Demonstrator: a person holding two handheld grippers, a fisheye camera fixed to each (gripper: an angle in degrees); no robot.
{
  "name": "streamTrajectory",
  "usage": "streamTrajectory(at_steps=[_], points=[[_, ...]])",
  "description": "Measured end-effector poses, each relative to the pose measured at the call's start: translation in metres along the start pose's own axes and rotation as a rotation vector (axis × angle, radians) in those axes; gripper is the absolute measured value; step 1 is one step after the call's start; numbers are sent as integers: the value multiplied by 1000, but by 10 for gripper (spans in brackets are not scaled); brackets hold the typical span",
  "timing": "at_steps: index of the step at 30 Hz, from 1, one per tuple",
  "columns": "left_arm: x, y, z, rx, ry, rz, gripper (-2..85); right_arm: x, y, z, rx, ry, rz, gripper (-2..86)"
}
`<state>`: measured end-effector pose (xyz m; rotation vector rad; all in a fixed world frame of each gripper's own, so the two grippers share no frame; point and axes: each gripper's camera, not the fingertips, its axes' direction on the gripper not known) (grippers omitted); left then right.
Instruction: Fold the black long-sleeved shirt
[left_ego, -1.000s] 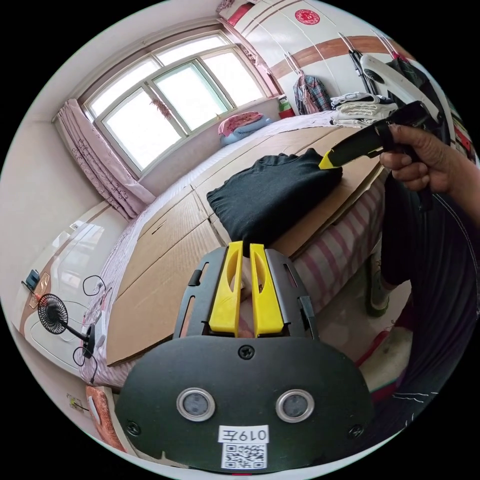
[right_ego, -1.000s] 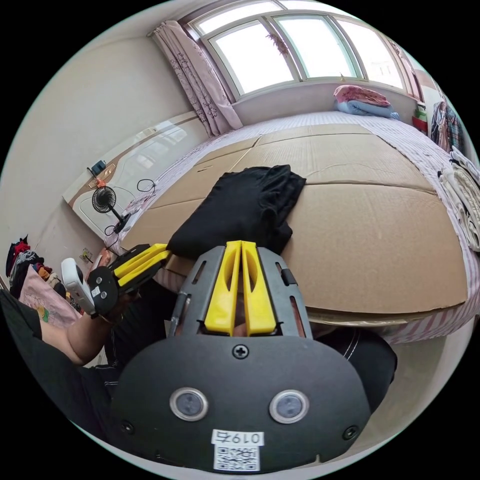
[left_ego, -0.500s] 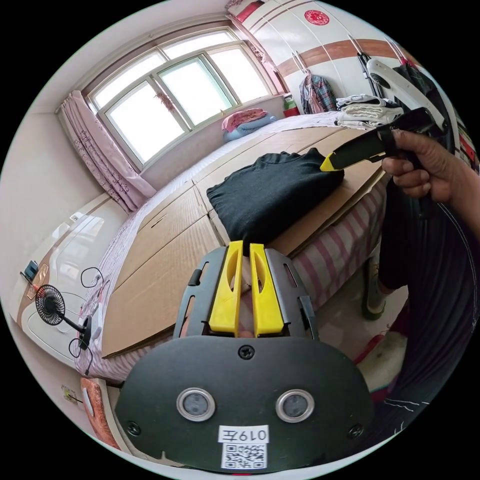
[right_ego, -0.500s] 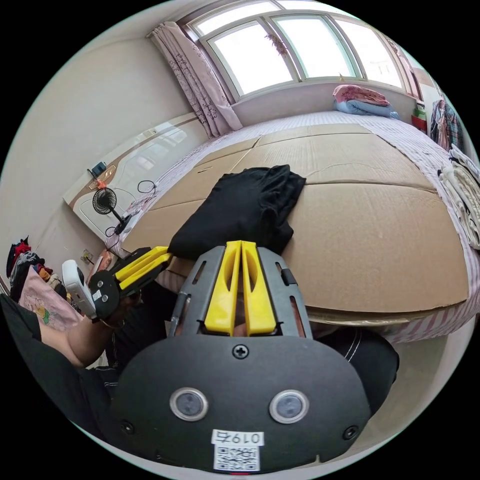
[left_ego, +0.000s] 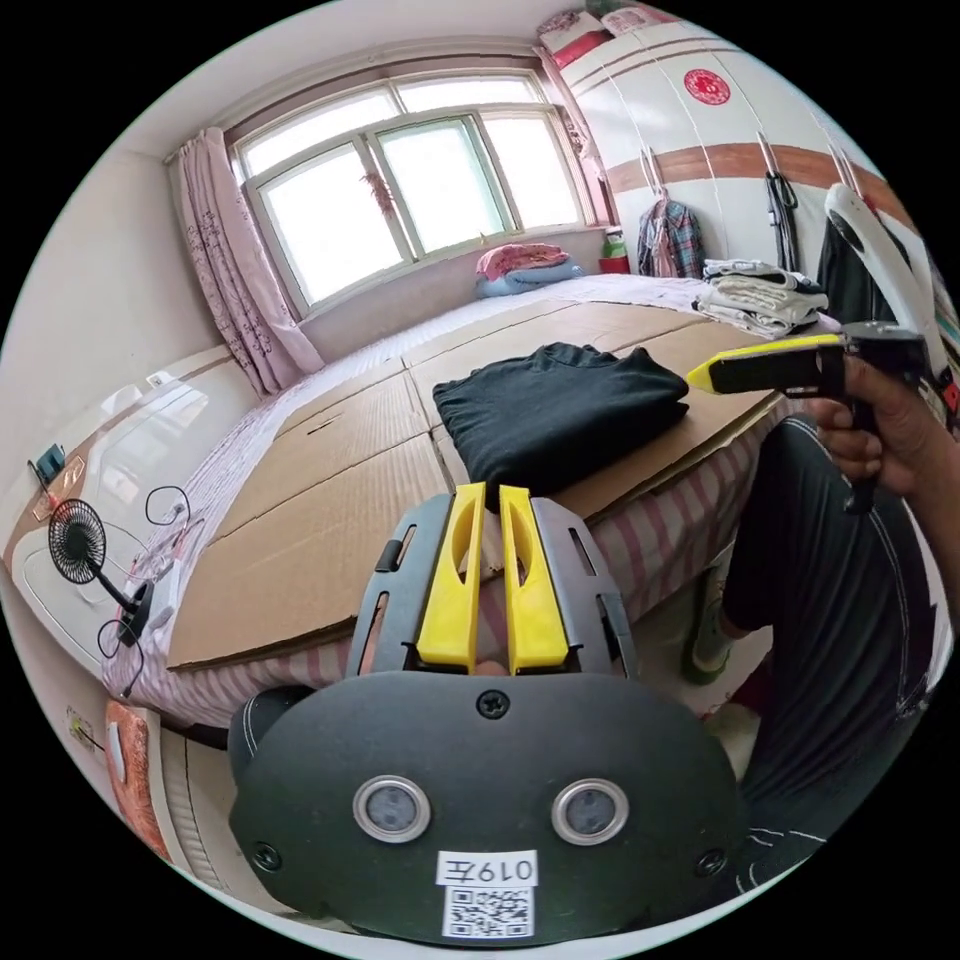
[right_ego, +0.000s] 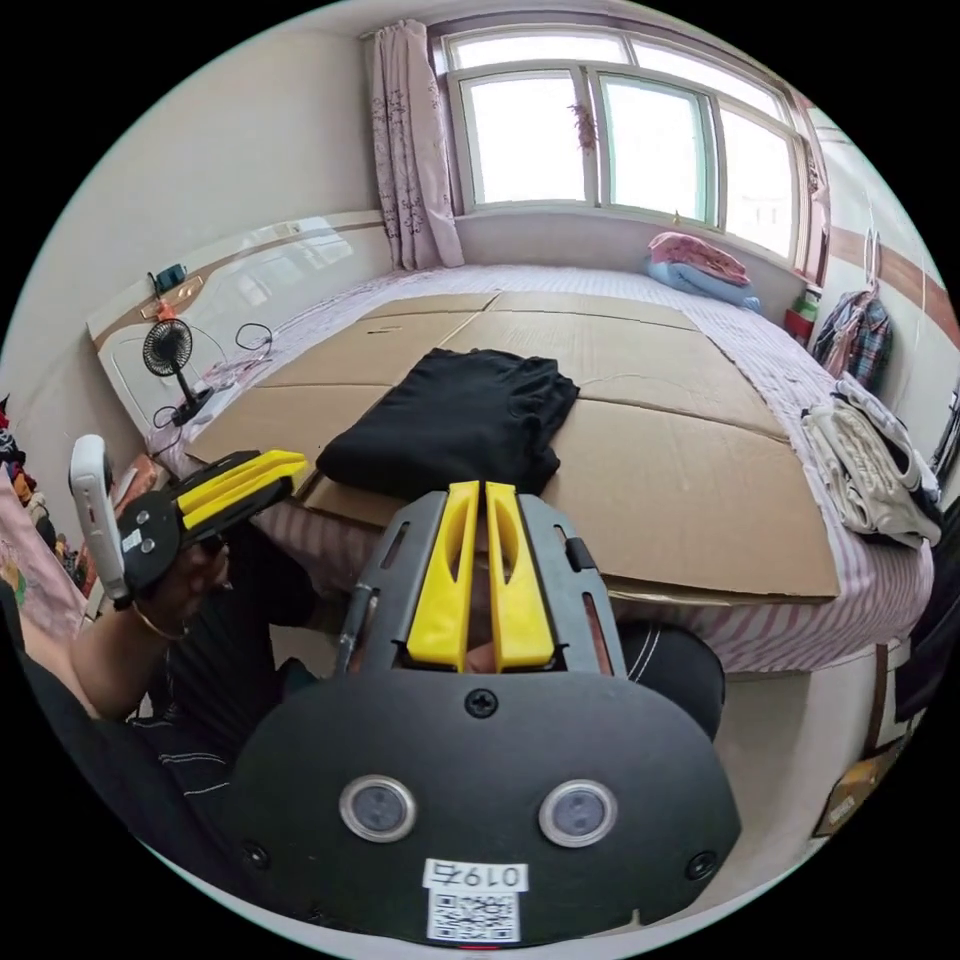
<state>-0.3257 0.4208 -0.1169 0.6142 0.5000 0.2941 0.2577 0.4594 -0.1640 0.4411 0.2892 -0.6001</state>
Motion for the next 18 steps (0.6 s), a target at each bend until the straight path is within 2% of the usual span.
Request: streamTrajectory(at_steps=[5, 9, 13, 18], points=[[-38, -2, -18, -40, 84, -171, 11, -29, 16, -2, -36, 137, 30, -9], [-59, 6, -35, -79, 194, -236, 11, -45, 35, -9, -21, 144, -7, -9], [-68, 24, -46, -91, 196, -292, 11, -49, 57, -15, 33, 177, 13, -10], [-53, 30, -52, -117, 146, -275, 11, -46, 70, -15, 2, 178, 49, -10]])
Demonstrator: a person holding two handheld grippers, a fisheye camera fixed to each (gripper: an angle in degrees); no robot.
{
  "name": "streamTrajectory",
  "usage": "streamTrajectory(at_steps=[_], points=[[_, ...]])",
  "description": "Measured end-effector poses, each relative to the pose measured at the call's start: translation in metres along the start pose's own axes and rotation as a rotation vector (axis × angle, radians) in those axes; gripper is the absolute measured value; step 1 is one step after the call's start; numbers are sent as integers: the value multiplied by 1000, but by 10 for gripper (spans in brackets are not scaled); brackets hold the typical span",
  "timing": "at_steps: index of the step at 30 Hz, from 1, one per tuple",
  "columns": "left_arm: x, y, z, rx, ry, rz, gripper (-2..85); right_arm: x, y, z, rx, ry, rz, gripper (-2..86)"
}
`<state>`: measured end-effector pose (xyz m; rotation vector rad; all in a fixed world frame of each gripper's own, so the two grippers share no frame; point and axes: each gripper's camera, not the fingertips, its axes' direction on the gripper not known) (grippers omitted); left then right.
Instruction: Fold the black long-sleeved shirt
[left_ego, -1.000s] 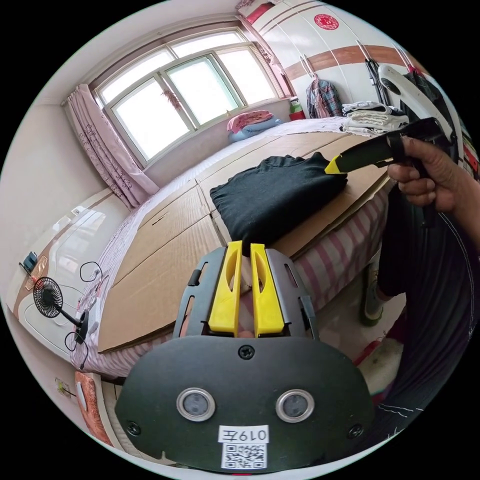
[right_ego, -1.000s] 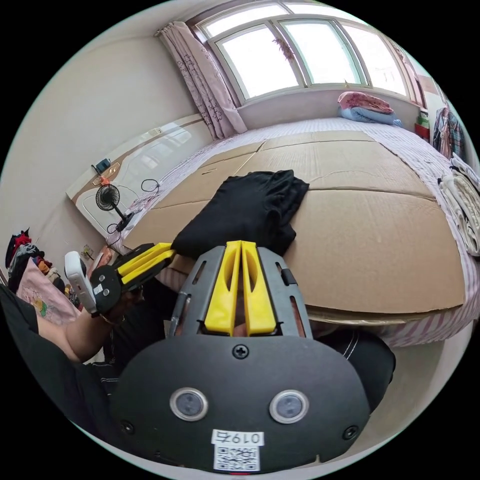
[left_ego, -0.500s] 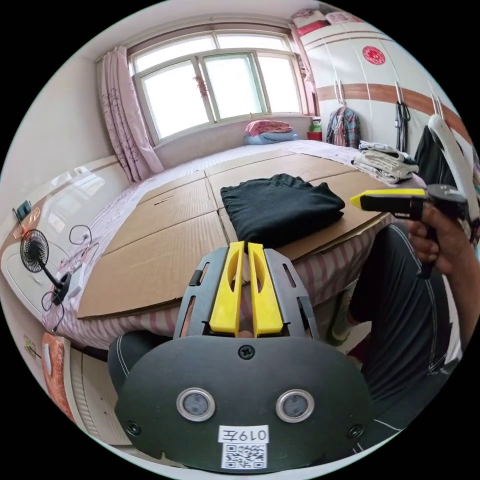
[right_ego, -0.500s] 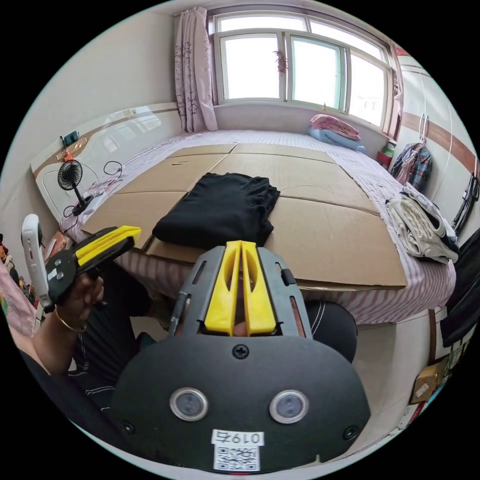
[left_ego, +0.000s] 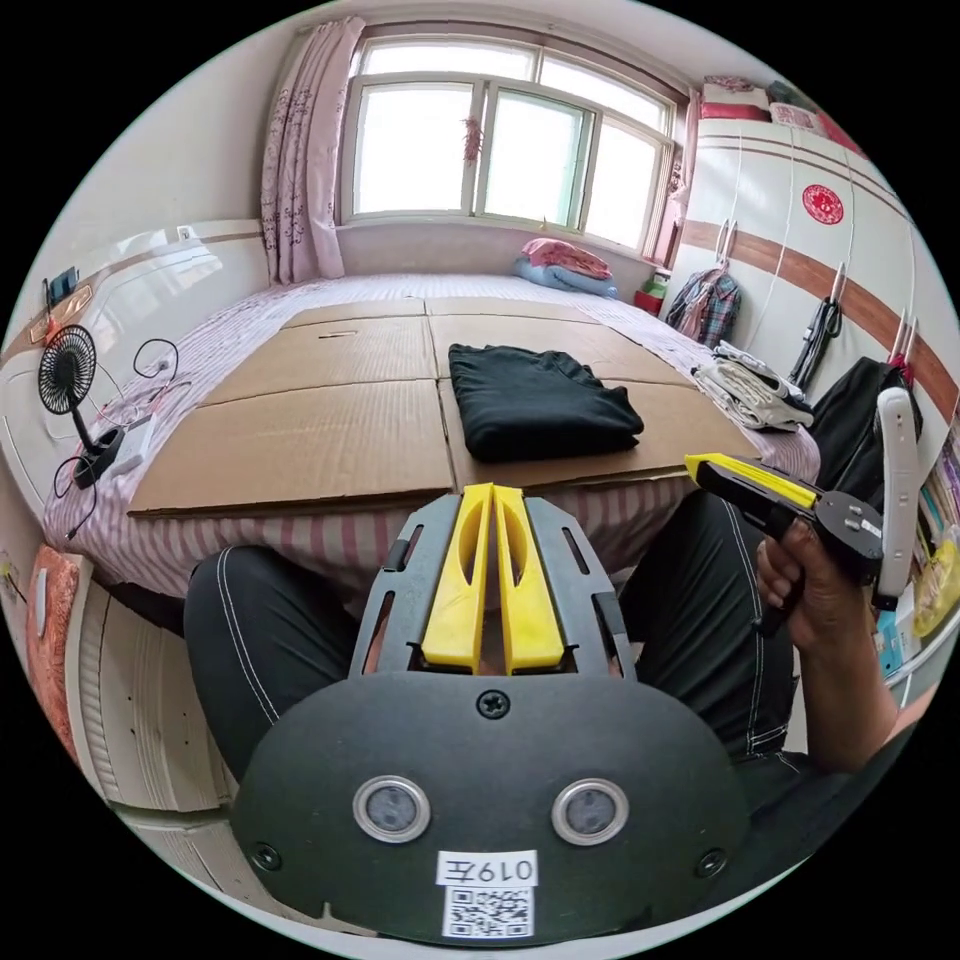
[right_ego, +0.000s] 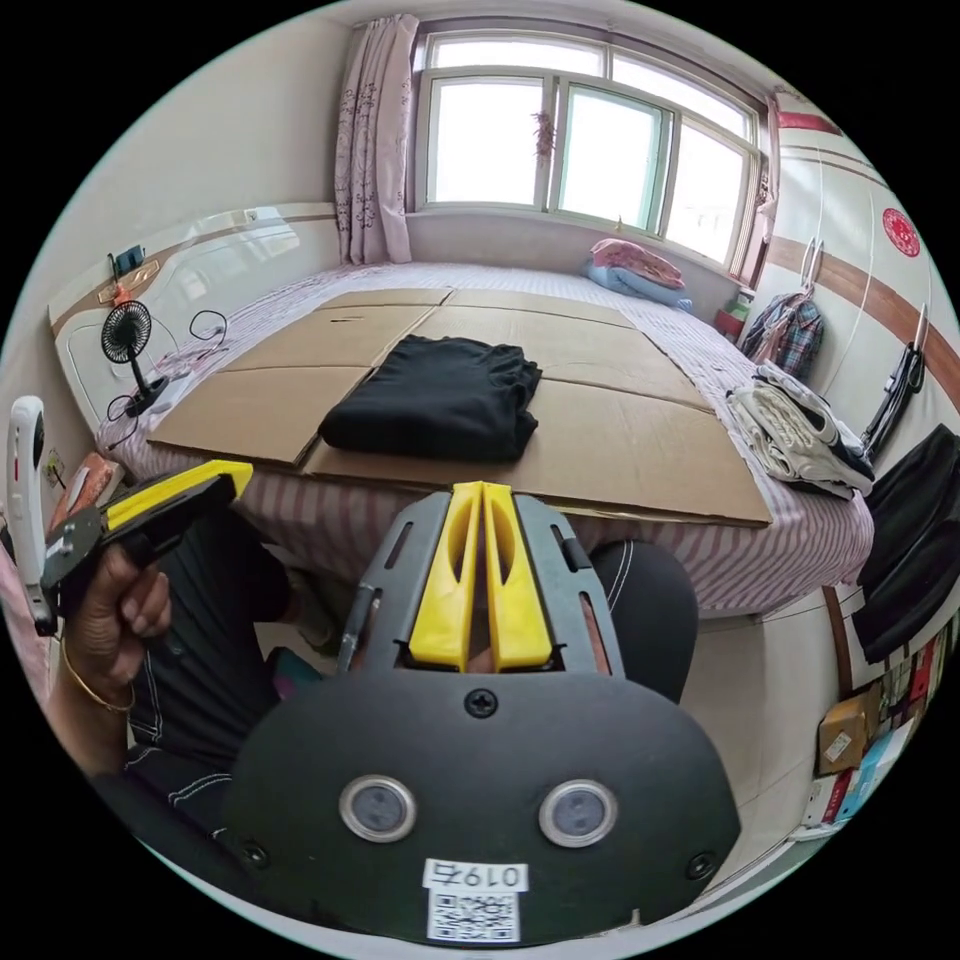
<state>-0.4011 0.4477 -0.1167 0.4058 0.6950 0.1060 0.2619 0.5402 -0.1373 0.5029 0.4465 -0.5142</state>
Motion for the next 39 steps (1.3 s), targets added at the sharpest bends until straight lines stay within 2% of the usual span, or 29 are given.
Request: streamTrajectory(at_steps=[4, 13, 22, 39], points=[[6, -3, -1, -22, 37, -2, 10, 4, 10, -3, 30, -7, 18, -10], [5, -23, 12, -8, -30, 4, 10, 10, 7, 26, -1, 21, 31, -10], [10, -29, 36, 10, -25, 3, 10, 10, 3, 54, 38, 66, -62, -9], [37, -32, 54, -10, -52, -2, 10, 54, 6, 85, 27, 20, -70, -6]])
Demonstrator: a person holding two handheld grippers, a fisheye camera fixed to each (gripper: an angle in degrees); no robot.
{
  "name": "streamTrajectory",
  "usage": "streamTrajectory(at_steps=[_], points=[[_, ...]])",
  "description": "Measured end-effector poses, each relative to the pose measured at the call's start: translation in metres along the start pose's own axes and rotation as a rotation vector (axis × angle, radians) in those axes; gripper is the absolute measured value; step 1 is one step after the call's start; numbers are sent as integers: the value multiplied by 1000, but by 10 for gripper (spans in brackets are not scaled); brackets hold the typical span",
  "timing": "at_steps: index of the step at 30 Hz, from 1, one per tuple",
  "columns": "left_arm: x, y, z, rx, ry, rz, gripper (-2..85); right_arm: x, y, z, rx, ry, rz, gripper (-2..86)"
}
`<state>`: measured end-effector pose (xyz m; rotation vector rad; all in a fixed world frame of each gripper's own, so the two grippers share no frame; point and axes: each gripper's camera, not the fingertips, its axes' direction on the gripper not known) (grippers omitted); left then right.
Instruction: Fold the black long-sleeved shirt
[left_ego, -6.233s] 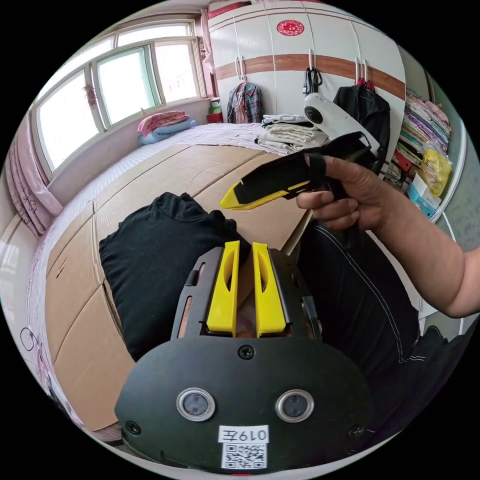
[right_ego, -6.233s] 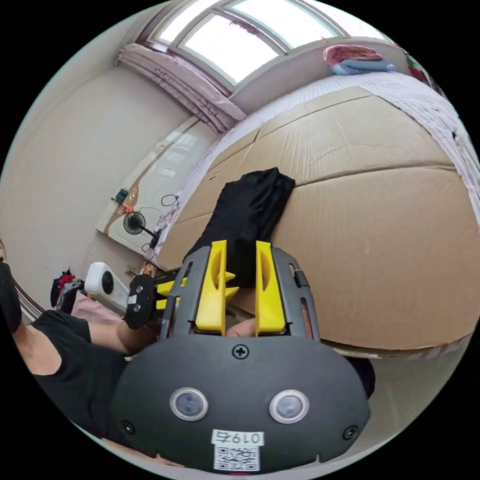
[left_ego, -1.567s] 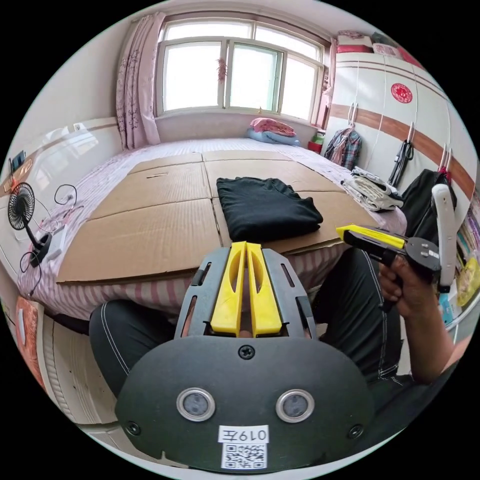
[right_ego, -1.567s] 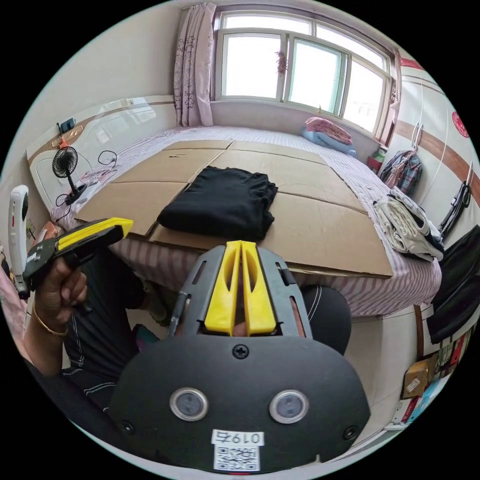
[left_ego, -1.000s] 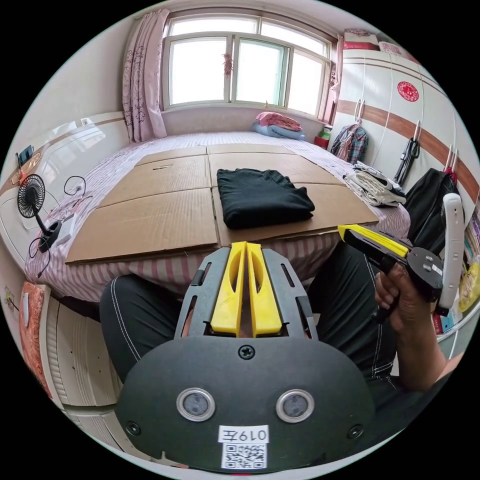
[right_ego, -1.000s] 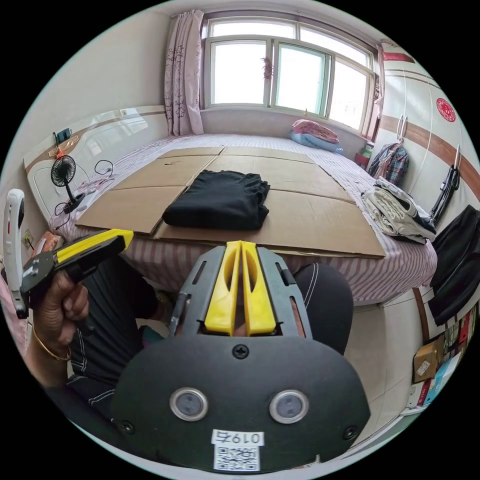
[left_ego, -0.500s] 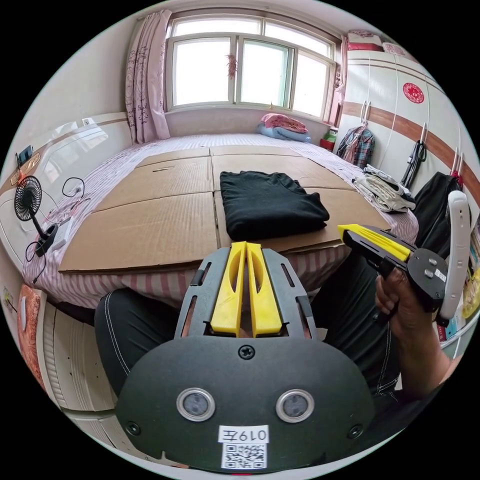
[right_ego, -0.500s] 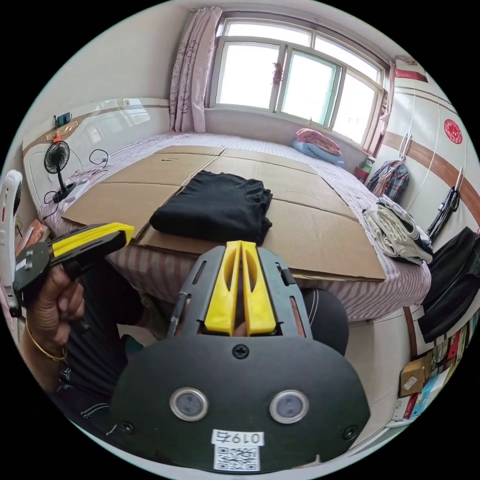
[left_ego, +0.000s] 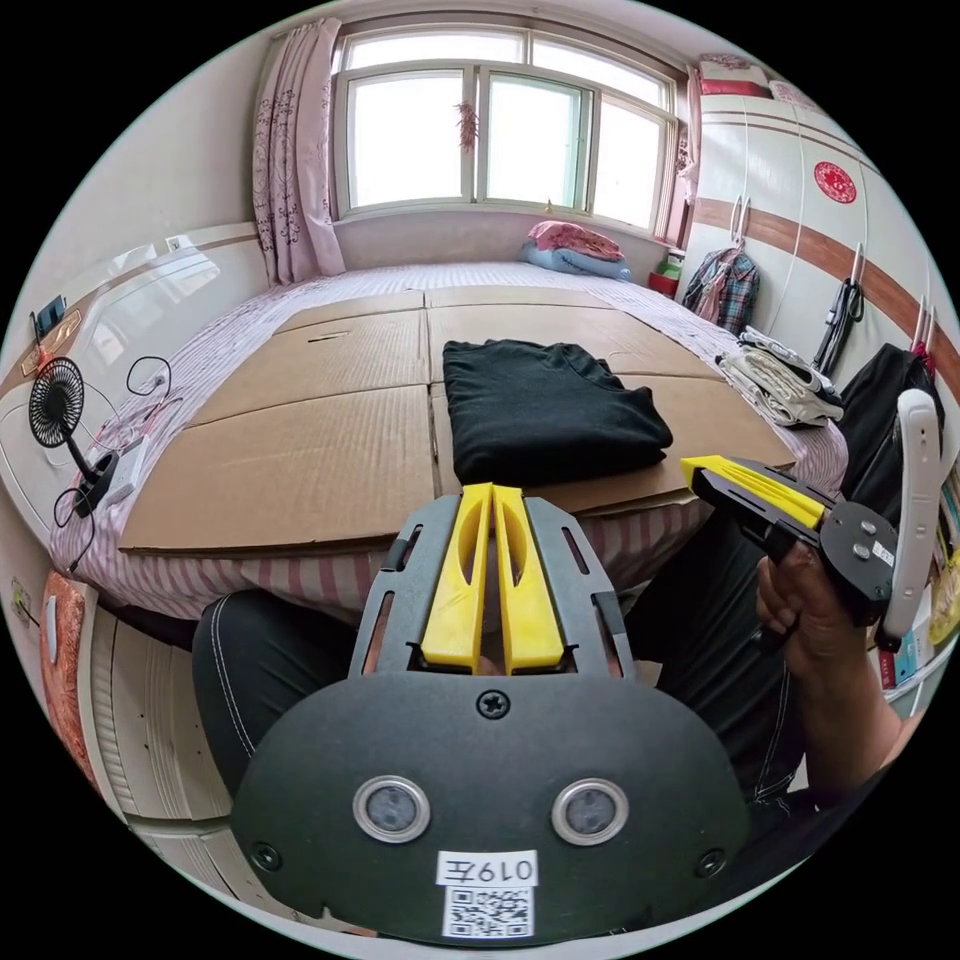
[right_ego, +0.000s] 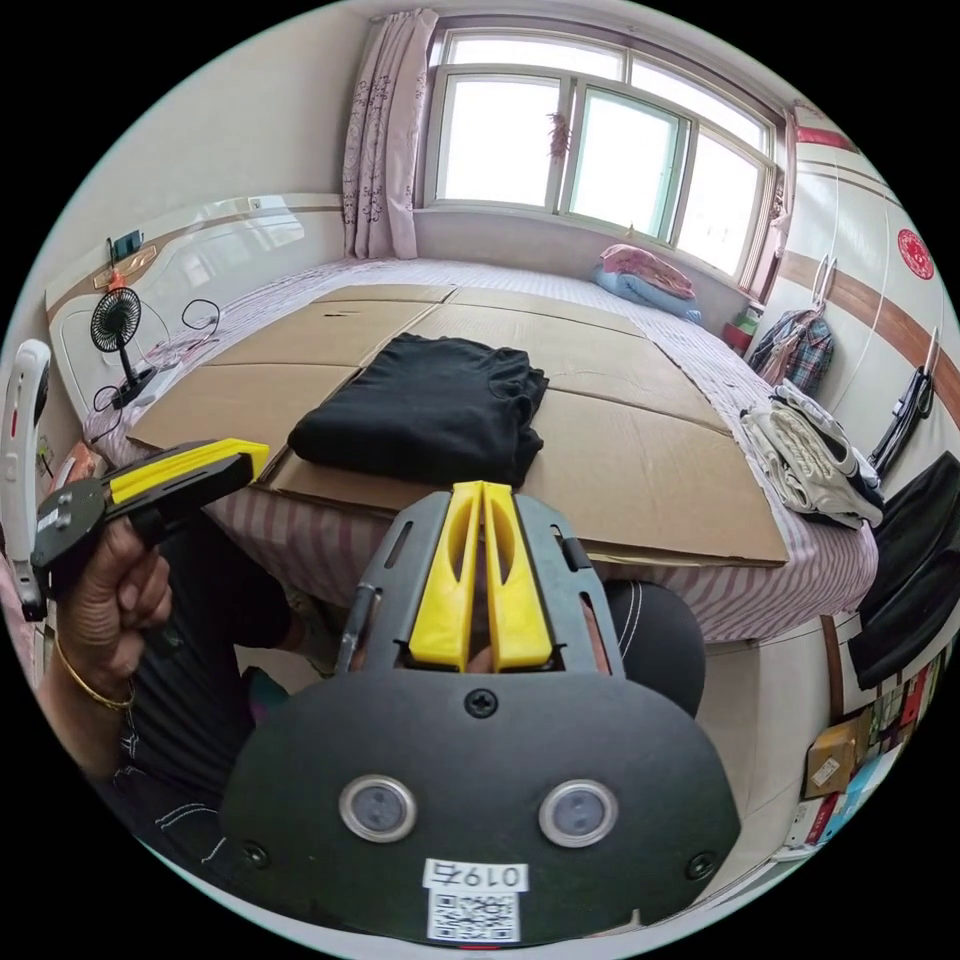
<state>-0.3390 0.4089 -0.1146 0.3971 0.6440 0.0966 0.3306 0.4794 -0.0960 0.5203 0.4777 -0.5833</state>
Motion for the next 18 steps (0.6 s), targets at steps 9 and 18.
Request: streamTrajectory(at_steps=[9, 18], points=[[8, 8, 7, -12, 42, 8, 12, 1, 3, 6, 24, -11, -43, 36], [-1, 5, 5, -10, 71, 12, 17, -37, 10, 13, 102, 42, -158, 56]])
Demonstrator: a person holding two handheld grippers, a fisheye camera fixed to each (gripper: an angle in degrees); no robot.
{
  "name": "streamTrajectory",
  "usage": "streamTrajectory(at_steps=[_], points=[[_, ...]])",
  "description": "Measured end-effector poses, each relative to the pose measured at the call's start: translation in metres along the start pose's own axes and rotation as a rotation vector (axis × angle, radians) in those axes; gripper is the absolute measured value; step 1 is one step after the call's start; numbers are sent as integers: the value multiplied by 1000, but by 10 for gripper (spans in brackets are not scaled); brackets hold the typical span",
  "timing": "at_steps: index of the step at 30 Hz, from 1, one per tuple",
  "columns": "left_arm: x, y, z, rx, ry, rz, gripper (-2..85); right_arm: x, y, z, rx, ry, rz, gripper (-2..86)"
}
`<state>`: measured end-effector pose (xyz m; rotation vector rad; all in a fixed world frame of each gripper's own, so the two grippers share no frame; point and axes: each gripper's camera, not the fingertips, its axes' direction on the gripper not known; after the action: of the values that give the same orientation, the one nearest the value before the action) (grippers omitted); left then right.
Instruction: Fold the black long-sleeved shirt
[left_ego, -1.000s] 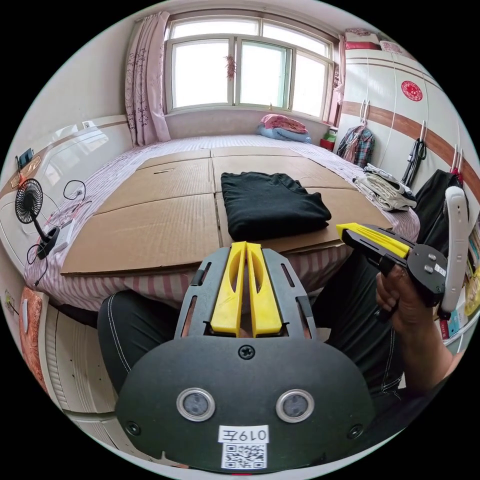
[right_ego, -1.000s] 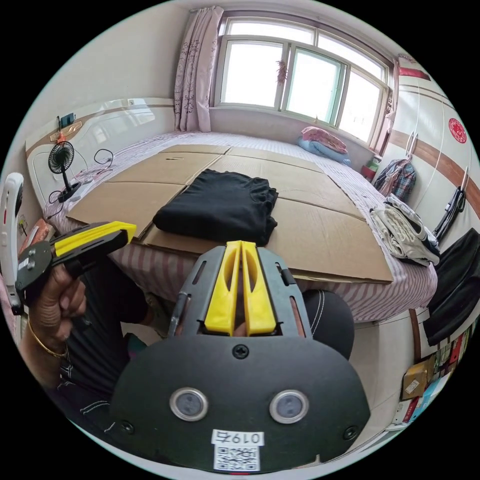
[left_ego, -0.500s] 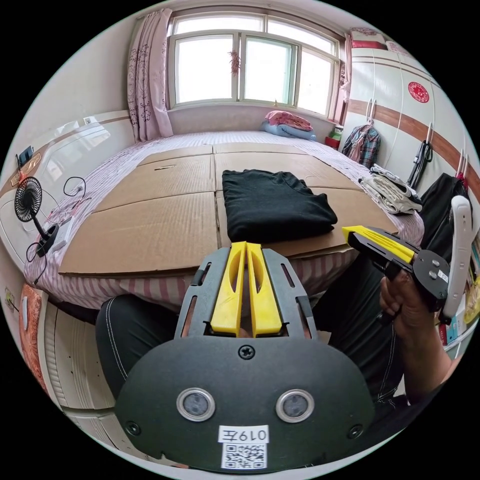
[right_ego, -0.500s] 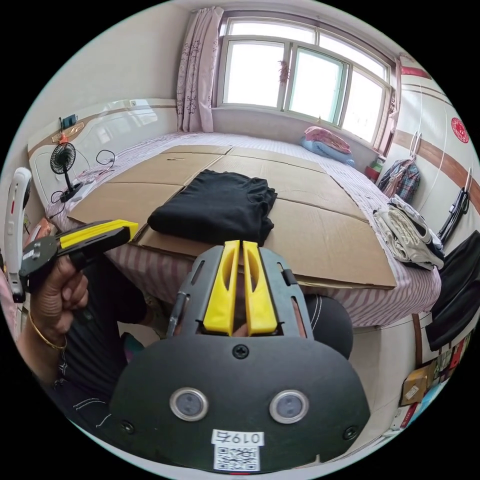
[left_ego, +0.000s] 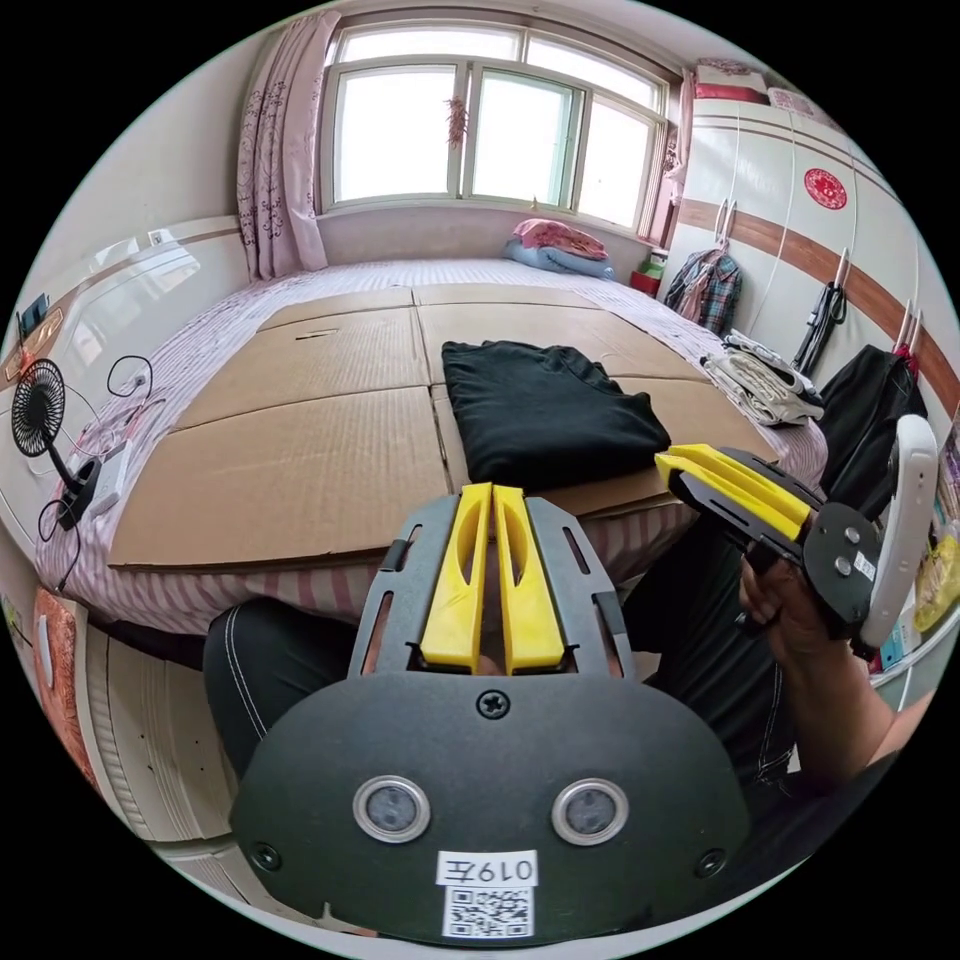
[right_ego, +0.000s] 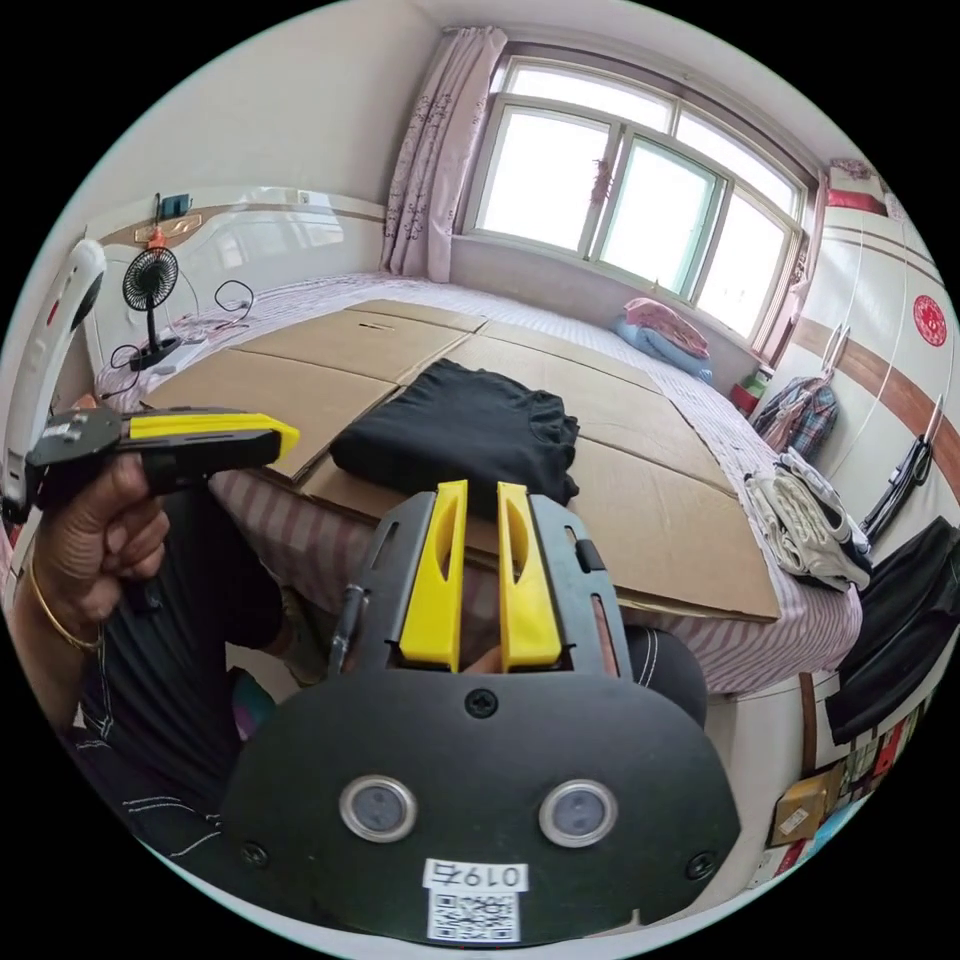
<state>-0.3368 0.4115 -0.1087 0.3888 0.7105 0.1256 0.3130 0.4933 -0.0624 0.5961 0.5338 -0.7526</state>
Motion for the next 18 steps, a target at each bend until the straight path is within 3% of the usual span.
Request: streamTrajectory(at_steps=[18], points=[[30, -7, 83, -120, 62, 205, 84, -35, 7, 36, -43, -18, -61, 51]])
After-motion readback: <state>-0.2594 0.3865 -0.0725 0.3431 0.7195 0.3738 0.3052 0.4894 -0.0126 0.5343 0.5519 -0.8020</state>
